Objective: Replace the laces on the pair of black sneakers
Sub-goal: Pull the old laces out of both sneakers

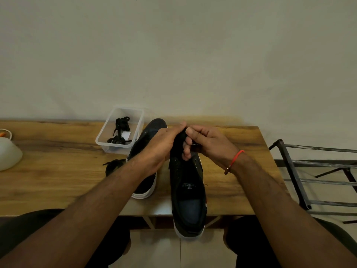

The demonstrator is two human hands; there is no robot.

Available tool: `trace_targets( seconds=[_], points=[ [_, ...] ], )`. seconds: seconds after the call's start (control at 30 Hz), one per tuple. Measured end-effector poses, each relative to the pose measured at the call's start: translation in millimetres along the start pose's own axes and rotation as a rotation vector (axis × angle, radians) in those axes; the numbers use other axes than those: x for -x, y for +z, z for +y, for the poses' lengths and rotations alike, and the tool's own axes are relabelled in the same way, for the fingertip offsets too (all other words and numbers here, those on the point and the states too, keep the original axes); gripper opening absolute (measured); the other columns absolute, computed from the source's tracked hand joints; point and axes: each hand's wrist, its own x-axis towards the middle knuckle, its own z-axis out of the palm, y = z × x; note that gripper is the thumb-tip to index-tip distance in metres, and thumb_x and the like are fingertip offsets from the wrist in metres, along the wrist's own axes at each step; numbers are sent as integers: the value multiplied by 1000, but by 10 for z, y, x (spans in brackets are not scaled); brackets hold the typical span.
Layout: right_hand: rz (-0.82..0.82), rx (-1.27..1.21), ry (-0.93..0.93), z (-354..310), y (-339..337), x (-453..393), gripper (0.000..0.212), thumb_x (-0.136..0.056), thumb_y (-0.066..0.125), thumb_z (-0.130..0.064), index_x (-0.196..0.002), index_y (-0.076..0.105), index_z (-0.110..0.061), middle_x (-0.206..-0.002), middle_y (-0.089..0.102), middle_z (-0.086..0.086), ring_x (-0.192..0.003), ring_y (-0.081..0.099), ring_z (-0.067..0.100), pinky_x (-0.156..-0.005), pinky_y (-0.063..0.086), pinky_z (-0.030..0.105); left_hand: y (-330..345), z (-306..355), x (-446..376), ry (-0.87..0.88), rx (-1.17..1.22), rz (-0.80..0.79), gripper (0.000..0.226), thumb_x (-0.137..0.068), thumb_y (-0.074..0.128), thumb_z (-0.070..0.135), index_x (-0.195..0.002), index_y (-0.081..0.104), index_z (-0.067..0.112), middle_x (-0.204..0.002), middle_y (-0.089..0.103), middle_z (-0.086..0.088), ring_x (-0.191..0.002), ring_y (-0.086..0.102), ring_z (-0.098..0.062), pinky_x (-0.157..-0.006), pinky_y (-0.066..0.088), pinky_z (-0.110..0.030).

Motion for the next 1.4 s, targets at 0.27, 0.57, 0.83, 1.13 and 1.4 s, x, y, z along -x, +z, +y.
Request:
trace_targets(
  seconds=[0.27,0.57,0.83,1.13,1.4],
  points=[
    [-70,113,-68,76,18,-33,26,-106,43,-7,-119,62,5,-92,68,19,-84,67,32,-92,52,51,-27,-24,-13,-48,35,142,64,-99,53,57,-53,54,12,-46,46,-7,-45,50,-22,-58,49,-30],
    [132,566,-61,97,7,-38,22,-103,53,-23,-106,74,-23,-81,73,-9,-84,71,15,-87,57,42,-23,-75,-52,-31,58,156,64,-102,47,53,-54,53,12,-46,41,-5,-53,57,-22,-62,53,-31],
    [363,498,-125,48,-4,-76,22,-99,61,-19,-116,74,-22,-104,74,-11,-102,66,1,-93,51,21,-46,-188,-110,78,343,307,34,-93,64,39,-100,71,6,-71,63,-2,-76,65,-13,-81,55,-30],
    [543,225,-21,147,-17,-152,19,-94,68,-15,-95,77,-32,-98,77,-4,-98,72,16,-92,58,42,180,-320,-39,-3,312,191,29,-106,50,29,-130,59,16,-120,72,-13,-107,72,-33,-90,59,-43],
    [515,337,46,118,64,-137,18,-94,68,-22,-110,75,-19,-92,69,-17,-89,60,-4,-84,48,19,-9,-254,9,-92,388,344,27,-100,60,21,-125,65,12,-106,70,-8,-66,62,-9,-48,47,-19]
  ],
)
